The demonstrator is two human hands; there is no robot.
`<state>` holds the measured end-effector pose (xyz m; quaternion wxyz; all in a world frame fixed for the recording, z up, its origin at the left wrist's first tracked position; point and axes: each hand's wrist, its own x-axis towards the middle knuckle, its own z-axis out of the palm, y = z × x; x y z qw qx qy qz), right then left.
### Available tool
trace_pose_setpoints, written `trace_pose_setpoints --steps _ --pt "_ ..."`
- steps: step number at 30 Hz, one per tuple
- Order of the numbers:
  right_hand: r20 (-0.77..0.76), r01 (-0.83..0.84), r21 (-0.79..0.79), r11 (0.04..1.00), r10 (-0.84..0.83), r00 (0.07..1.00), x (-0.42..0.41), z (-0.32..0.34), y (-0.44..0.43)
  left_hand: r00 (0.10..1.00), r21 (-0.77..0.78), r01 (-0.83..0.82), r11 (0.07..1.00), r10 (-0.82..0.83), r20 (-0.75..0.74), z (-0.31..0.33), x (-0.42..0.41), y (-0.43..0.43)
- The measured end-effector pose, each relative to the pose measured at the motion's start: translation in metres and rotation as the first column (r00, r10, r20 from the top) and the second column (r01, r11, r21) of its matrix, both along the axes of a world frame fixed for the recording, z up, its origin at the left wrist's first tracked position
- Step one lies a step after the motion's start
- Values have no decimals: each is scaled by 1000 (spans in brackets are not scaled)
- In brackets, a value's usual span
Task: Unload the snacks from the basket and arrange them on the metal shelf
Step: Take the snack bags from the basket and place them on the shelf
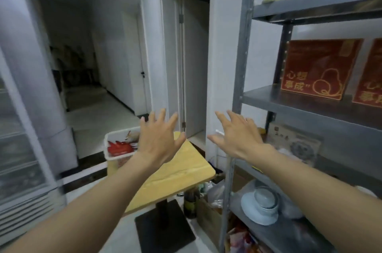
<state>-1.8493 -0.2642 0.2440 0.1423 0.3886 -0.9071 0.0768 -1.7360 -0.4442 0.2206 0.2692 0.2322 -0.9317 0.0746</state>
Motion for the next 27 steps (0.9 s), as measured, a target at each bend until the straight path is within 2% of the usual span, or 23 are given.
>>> trace_pose_setpoints --steps 6,10,20,27 --pt "13 -104 16 994 104 994 27 -23 -126 992 58 -130 990 129 15 -23 53 -128" --pt "49 -153 31 988 152 987 21 -37 -189 989 90 -145 985 143 28 -43 58 -182" --pt "119 -292 3 956 290 950 -55 -89 -345 986 192 -165 968 154 67 -93 2 -317" --pt "248 -427 29 904 407 879 -99 -129 -447 968 277 -244 929 219 120 -120 -38 -397"
